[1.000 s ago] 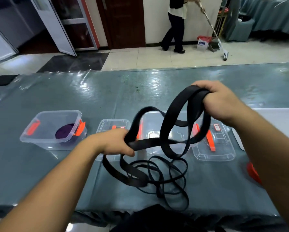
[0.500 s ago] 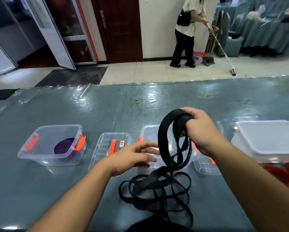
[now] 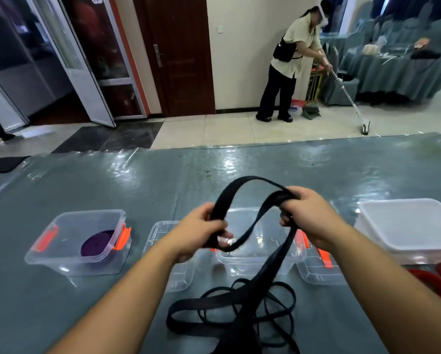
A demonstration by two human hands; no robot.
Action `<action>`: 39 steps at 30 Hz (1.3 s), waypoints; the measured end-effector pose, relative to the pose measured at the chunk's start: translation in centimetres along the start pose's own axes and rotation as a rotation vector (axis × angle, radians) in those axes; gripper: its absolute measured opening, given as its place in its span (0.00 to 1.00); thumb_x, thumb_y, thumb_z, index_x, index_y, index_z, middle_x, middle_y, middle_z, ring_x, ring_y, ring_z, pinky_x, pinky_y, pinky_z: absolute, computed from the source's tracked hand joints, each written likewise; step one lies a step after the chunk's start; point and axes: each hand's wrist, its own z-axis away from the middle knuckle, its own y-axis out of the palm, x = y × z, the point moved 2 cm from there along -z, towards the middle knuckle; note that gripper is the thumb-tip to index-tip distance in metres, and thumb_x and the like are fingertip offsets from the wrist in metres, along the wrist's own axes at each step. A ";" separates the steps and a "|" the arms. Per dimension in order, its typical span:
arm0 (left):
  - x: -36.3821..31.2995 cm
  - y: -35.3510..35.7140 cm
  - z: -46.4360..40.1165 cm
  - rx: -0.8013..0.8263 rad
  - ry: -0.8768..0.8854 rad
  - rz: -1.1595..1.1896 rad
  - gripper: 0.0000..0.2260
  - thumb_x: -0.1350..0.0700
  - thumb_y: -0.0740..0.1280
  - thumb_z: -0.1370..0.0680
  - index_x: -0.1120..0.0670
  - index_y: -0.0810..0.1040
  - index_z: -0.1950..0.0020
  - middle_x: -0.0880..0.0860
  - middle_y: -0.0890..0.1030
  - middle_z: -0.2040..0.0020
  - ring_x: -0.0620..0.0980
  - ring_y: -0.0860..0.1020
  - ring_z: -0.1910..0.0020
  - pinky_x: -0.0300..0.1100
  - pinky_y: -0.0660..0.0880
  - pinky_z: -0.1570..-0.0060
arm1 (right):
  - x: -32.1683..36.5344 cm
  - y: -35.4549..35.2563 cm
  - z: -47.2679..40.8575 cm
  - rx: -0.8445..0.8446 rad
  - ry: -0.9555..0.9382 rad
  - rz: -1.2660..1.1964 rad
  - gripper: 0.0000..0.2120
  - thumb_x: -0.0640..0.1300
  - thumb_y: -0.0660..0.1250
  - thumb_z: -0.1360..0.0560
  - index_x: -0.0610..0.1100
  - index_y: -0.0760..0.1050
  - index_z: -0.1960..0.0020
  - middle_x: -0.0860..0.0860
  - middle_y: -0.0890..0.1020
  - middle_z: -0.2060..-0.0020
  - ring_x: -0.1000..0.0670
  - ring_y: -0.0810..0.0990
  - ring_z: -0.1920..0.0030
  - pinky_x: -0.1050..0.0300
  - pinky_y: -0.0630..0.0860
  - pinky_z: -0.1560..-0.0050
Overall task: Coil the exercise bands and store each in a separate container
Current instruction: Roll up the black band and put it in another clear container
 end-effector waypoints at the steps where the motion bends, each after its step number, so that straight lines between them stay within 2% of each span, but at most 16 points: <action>1: -1.0 -0.7 -0.4 -0.080 0.030 0.025 0.08 0.70 0.65 0.20 0.58 0.75 0.46 0.58 0.80 0.56 0.51 0.85 0.61 0.48 0.83 0.61 | -0.9 -0.7 -0.1 0.035 0.036 0.066 0.03 0.33 0.70 0.26 0.36 0.82 0.53 0.48 0.72 0.67 0.51 0.68 0.71 0.57 0.73 0.67; 3: -3.1 -2.1 -1.1 -0.199 0.092 0.023 0.10 0.72 0.64 0.21 0.57 0.75 0.49 0.57 0.77 0.57 0.48 0.83 0.66 0.43 0.82 0.67 | -2.8 -1.9 -0.1 0.070 0.124 0.181 0.04 0.34 0.76 0.27 0.37 0.83 0.53 0.46 0.74 0.66 0.51 0.71 0.70 0.54 0.74 0.63; 5: -5.0 -3.3 -1.7 -0.235 0.146 -0.011 0.11 0.72 0.67 0.22 0.56 0.77 0.50 0.57 0.78 0.55 0.48 0.82 0.65 0.42 0.82 0.66 | -4.3 -2.7 0.3 0.095 0.195 0.267 0.10 0.38 0.80 0.32 0.38 0.83 0.54 0.46 0.76 0.66 0.50 0.73 0.67 0.54 0.71 0.61; 8: -7.7 -4.0 -1.9 -0.123 0.220 -0.131 0.13 0.70 0.73 0.26 0.54 0.81 0.49 0.52 0.82 0.56 0.48 0.82 0.58 0.45 0.84 0.57 | -5.8 -2.6 1.2 0.188 0.267 0.408 0.18 0.48 0.82 0.40 0.44 0.85 0.53 0.48 0.82 0.63 0.50 0.79 0.61 0.54 0.72 0.54; 10: -9.6 -3.6 -1.7 -0.008 0.248 -0.232 0.14 0.65 0.76 0.30 0.52 0.82 0.48 0.47 0.84 0.59 0.45 0.82 0.59 0.44 0.84 0.54 | -6.4 -2.2 1.4 0.240 0.283 0.446 0.21 0.50 0.82 0.42 0.47 0.85 0.51 0.48 0.84 0.61 0.51 0.82 0.58 0.55 0.74 0.51; 12: -11.4 -2.9 -1.6 0.040 0.264 -0.348 0.14 0.60 0.77 0.32 0.50 0.83 0.49 0.46 0.84 0.60 0.44 0.81 0.61 0.44 0.82 0.55 | -6.1 -1.7 1.7 0.338 0.309 0.469 0.21 0.50 0.82 0.44 0.55 0.85 0.52 0.57 0.84 0.62 0.55 0.81 0.59 0.60 0.74 0.51; 14: -13.3 -2.2 -1.4 0.036 0.322 -0.510 0.12 0.59 0.79 0.31 0.46 0.84 0.51 0.42 0.83 0.62 0.43 0.80 0.63 0.42 0.80 0.59 | -4.9 -1.1 1.9 0.455 0.335 0.469 0.26 0.51 0.82 0.42 0.63 0.83 0.45 0.62 0.86 0.50 0.58 0.83 0.47 0.60 0.75 0.39; 16: -15.0 -1.3 -1.1 0.049 0.404 -0.667 0.11 0.56 0.81 0.30 0.44 0.84 0.52 0.39 0.81 0.64 0.39 0.78 0.65 0.34 0.76 0.62 | -2.3 -0.5 1.6 0.430 0.261 0.405 0.32 0.54 0.81 0.40 0.63 0.80 0.36 0.61 0.83 0.38 0.60 0.80 0.36 0.53 0.72 0.28; 18: -16.8 -0.3 -0.5 0.066 0.475 -0.786 0.11 0.53 0.81 0.29 0.44 0.84 0.51 0.38 0.82 0.63 0.37 0.77 0.65 0.30 0.74 0.61 | 1.6 0.2 1.1 0.323 0.066 0.264 0.29 0.57 0.77 0.38 0.62 0.81 0.36 0.61 0.84 0.38 0.63 0.80 0.36 0.53 0.70 0.26; 21: -19.3 1.3 0.7 0.056 0.542 -0.906 0.10 0.50 0.80 0.28 0.44 0.82 0.51 0.40 0.83 0.60 0.39 0.78 0.63 0.34 0.76 0.59 | 7.5 1.5 0.4 0.246 -0.149 -0.016 0.20 0.52 0.71 0.32 0.56 0.85 0.39 0.56 0.86 0.38 0.58 0.81 0.34 0.55 0.71 0.28; 24: -21.6 2.5 1.9 -0.019 0.598 -0.984 0.11 0.50 0.80 0.29 0.45 0.81 0.52 0.44 0.83 0.59 0.41 0.80 0.62 0.36 0.77 0.60 | 11.3 2.8 0.1 0.292 -0.231 -0.160 0.21 0.47 0.61 0.26 0.47 0.82 0.35 0.50 0.86 0.37 0.53 0.82 0.34 0.56 0.75 0.30; 28: -24.2 3.4 3.5 -0.063 0.687 -0.984 0.09 0.51 0.78 0.29 0.45 0.81 0.53 0.45 0.83 0.59 0.40 0.81 0.62 0.36 0.78 0.63 | 13.7 3.4 0.8 0.392 -0.269 -0.218 0.25 0.48 0.55 0.22 0.39 0.77 0.31 0.41 0.85 0.39 0.39 0.83 0.37 0.45 0.78 0.32; 31: -25.4 3.5 4.2 -0.041 0.724 -0.965 0.09 0.54 0.77 0.29 0.45 0.80 0.53 0.45 0.83 0.60 0.40 0.81 0.62 0.36 0.79 0.63 | 14.7 3.4 1.1 0.425 -0.253 -0.291 0.22 0.50 0.57 0.22 0.39 0.81 0.38 0.42 0.87 0.53 0.44 0.85 0.52 0.47 0.84 0.47; 34: -26.2 3.4 4.3 -0.008 0.726 -0.914 0.12 0.57 0.77 0.29 0.43 0.80 0.51 0.45 0.83 0.58 0.40 0.82 0.61 0.36 0.80 0.61 | 15.3 3.0 1.0 0.387 -0.230 -0.250 0.20 0.54 0.61 0.21 0.41 0.83 0.43 0.45 0.83 0.59 0.45 0.81 0.59 0.48 0.83 0.52; 37: -26.9 2.7 4.1 0.091 0.706 -0.784 0.14 0.58 0.77 0.28 0.43 0.81 0.48 0.48 0.84 0.53 0.47 0.84 0.55 0.40 0.81 0.53 | 16.1 2.2 1.1 0.353 -0.236 -0.171 0.18 0.56 0.64 0.20 0.43 0.82 0.49 0.42 0.79 0.63 0.43 0.79 0.64 0.52 0.79 0.62; 39: -27.2 2.3 4.2 0.186 0.689 -0.697 0.15 0.63 0.75 0.25 0.46 0.82 0.43 0.51 0.84 0.48 0.51 0.84 0.49 0.43 0.82 0.47 | 16.7 1.6 1.0 0.335 -0.269 -0.190 0.16 0.56 0.64 0.19 0.45 0.83 0.50 0.45 0.75 0.68 0.47 0.74 0.68 0.56 0.73 0.66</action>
